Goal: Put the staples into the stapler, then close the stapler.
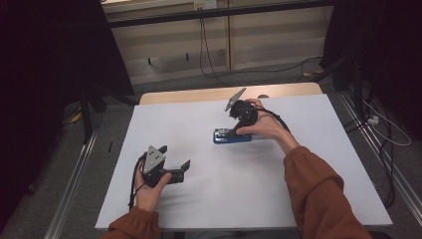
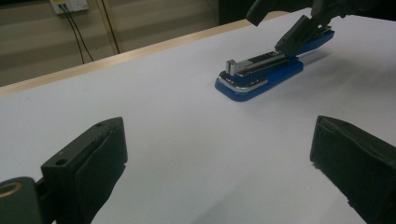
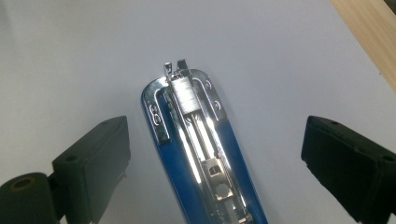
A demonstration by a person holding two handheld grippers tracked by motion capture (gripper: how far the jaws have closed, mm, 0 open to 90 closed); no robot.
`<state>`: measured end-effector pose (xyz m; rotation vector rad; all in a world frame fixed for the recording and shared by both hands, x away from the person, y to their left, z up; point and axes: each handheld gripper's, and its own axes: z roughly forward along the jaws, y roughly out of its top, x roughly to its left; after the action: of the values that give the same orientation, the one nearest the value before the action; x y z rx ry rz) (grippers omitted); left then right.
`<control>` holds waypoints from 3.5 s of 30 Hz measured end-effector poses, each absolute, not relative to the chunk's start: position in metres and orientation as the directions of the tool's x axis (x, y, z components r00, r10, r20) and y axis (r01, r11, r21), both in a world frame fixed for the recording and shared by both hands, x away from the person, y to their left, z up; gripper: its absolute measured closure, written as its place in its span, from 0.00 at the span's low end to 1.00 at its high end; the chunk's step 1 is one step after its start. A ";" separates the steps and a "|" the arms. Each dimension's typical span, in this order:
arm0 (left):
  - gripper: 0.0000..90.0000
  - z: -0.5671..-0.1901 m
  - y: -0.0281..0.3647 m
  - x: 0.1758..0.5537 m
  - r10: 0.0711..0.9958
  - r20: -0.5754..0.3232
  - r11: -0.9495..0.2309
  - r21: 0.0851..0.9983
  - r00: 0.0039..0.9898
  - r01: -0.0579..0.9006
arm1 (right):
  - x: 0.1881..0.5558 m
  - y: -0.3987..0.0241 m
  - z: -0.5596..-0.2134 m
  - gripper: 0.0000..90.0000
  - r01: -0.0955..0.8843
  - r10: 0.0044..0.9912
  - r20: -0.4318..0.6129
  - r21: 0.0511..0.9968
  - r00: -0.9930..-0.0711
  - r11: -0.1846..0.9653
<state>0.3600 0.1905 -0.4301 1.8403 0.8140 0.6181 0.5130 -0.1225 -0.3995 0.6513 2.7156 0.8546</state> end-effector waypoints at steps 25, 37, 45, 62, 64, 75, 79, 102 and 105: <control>0.04 -0.425 0.186 0.372 0.775 -0.001 -0.256 0.914 0.632 0.315 | 0.455 -0.177 -0.410 0.09 0.444 0.668 -0.045 0.713 -0.743 0.543; 0.04 -0.424 0.164 0.394 0.784 0.050 -0.301 0.902 0.619 0.309 | 0.438 -0.199 -0.415 0.07 0.459 0.717 -0.049 0.738 -0.695 0.496; 0.04 -0.422 0.151 0.406 0.758 0.033 -0.307 0.899 0.651 0.311 | 0.434 -0.214 -0.408 0.08 0.454 0.772 -0.047 0.786 -0.634 0.420; 0.07 -0.418 0.120 0.431 0.720 -0.011 -0.302 0.895 0.694 0.329 | 0.422 -0.239 -0.412 0.06 0.460 0.813 -0.034 0.810 -0.581 0.363; 0.07 -0.417 0.115 0.433 0.722 0.007 -0.314 0.895 0.692 0.317 | 0.423 -0.243 -0.412 0.07 0.465 0.823 -0.031 0.813 -0.567 0.351; 0.08 -0.428 0.093 0.451 0.722 0.054 -0.356 0.884 0.690 0.303 | 0.418 -0.248 -0.417 0.07 0.486 0.836 -0.012 0.809 -0.549 0.331; 0.18 -0.432 0.093 0.454 0.722 0.028 -0.343 0.882 0.692 0.322 | 0.417 -0.249 -0.417 0.06 0.489 0.837 -0.003 0.810 -0.548 0.323; 1.00 -0.442 0.086 0.460 0.680 -0.047 -0.309 0.887 0.732 0.344 | 0.418 -0.244 -0.423 0.05 0.488 0.832 -0.005 0.808 -0.555 0.331; 1.00 -0.445 0.082 0.460 0.673 -0.041 -0.327 0.879 0.738 0.346 | 0.419 -0.243 -0.424 0.05 0.485 0.831 -0.010 0.808 -0.557 0.335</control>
<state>0.4597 0.0817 -0.4452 1.9403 0.7790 0.4109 0.4187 -0.2426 -0.4237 1.1565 2.1810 1.1016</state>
